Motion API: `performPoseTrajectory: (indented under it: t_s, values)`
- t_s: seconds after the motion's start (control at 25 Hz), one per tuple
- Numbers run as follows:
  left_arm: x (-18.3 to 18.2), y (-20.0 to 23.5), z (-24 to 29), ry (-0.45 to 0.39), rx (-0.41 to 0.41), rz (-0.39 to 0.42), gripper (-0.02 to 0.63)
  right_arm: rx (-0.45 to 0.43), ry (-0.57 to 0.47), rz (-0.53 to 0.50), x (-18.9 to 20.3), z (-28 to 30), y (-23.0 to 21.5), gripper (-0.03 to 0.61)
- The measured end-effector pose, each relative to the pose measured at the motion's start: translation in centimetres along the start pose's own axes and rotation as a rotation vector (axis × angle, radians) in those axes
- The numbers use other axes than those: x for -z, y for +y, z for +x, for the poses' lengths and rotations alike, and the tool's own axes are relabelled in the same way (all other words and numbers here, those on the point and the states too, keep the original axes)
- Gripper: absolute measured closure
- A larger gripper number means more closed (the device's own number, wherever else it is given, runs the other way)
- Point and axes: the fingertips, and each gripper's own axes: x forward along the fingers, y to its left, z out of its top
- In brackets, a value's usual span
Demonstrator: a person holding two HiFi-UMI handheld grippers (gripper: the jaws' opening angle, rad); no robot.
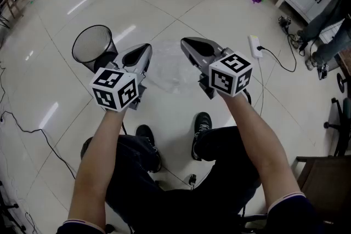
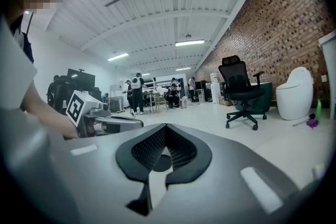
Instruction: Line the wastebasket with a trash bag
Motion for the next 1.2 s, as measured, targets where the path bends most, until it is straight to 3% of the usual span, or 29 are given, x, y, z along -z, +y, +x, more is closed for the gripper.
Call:
performPoseTrajectory:
  t_s: [0.88, 1.2]
  values:
    - [2.1, 0.7, 7.4, 0.067, 0.021, 0.032, 0.603, 0.034, 0.030, 0.024, 2.4, -0.1, -8.2, 0.577]
    - [2.2, 2.8, 10.1, 0.106, 0.004, 0.031, 0.603, 0.037, 0.075, 0.040, 3.2, 0.8, -11.7, 0.577]
